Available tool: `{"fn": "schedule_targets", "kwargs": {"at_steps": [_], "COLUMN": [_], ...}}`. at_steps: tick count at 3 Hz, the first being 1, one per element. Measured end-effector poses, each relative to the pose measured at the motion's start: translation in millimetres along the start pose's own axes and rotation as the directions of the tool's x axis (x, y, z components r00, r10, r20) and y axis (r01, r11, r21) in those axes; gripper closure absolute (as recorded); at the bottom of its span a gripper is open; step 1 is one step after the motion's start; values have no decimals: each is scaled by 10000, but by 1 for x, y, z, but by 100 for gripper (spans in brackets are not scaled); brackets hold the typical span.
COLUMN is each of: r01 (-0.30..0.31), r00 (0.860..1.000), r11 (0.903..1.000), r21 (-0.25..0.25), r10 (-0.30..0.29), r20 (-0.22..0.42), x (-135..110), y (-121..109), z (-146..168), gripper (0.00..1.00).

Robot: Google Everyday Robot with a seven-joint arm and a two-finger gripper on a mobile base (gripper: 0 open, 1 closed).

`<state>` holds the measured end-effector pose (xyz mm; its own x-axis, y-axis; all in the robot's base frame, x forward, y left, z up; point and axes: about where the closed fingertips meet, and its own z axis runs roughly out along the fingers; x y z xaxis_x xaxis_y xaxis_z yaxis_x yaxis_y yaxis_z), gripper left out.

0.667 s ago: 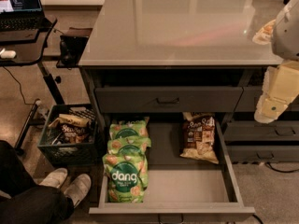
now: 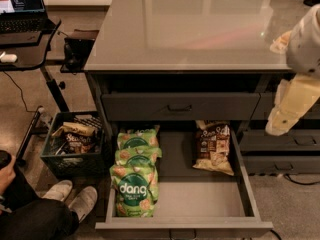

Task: Pick brown chip bag from middle drawer and place on counter

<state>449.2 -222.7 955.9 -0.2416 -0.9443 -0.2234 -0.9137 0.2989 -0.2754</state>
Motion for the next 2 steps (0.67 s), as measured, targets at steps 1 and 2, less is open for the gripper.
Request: {"fn": "schedule_targets", "kwargs": {"at_steps": [1, 2], "r01": [-496, -784], "r00": [9987, 9965], "r11": [9978, 9924], "r21": [439, 945], "r10": [492, 754], "r20": [96, 347], "x": [29, 42], "y": [-18, -40], "z": [56, 93], "gripper": [0, 0]}}
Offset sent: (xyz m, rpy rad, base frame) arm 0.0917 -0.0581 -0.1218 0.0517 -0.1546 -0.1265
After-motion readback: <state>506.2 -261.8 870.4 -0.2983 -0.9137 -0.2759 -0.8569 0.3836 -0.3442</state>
